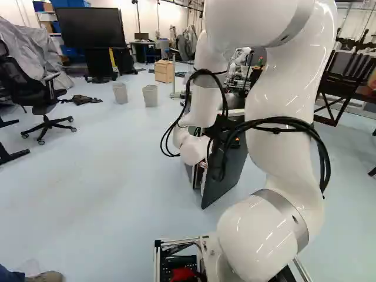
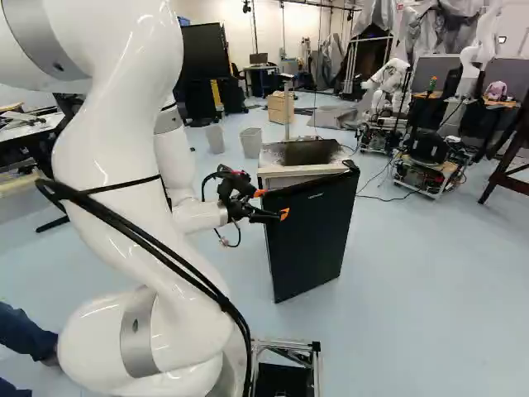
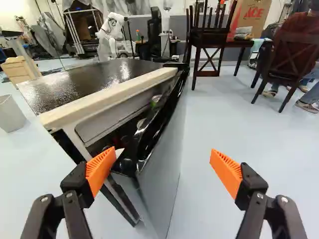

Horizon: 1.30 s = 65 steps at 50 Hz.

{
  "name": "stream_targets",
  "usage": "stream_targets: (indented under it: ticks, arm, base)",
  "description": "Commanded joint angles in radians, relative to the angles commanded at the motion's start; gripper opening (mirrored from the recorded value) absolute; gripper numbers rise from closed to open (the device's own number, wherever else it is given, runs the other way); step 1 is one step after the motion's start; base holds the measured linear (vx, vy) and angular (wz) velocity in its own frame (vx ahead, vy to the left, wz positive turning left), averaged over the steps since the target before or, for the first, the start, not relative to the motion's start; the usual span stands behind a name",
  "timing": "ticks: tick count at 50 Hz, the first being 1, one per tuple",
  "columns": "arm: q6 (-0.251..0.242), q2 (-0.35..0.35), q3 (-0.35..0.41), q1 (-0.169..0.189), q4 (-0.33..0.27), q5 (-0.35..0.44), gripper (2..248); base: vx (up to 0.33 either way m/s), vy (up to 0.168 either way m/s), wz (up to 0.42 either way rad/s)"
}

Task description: Grab a drink from the fridge

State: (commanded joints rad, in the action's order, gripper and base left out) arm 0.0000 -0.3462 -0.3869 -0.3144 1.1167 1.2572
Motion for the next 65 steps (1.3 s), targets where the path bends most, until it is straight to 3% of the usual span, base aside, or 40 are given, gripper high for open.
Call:
stream_targets:
  ticks: [33, 65]
  arm:
    - [0.0, 0.051, 0.075, 0.014, 0.045, 0.0, 247]
    - [0.0, 0.088, 0.129, 0.05, 0.107, 0.0, 247]
  base:
    - [0.0, 0.0, 0.0]
    - [0.0, 0.0, 0.0]
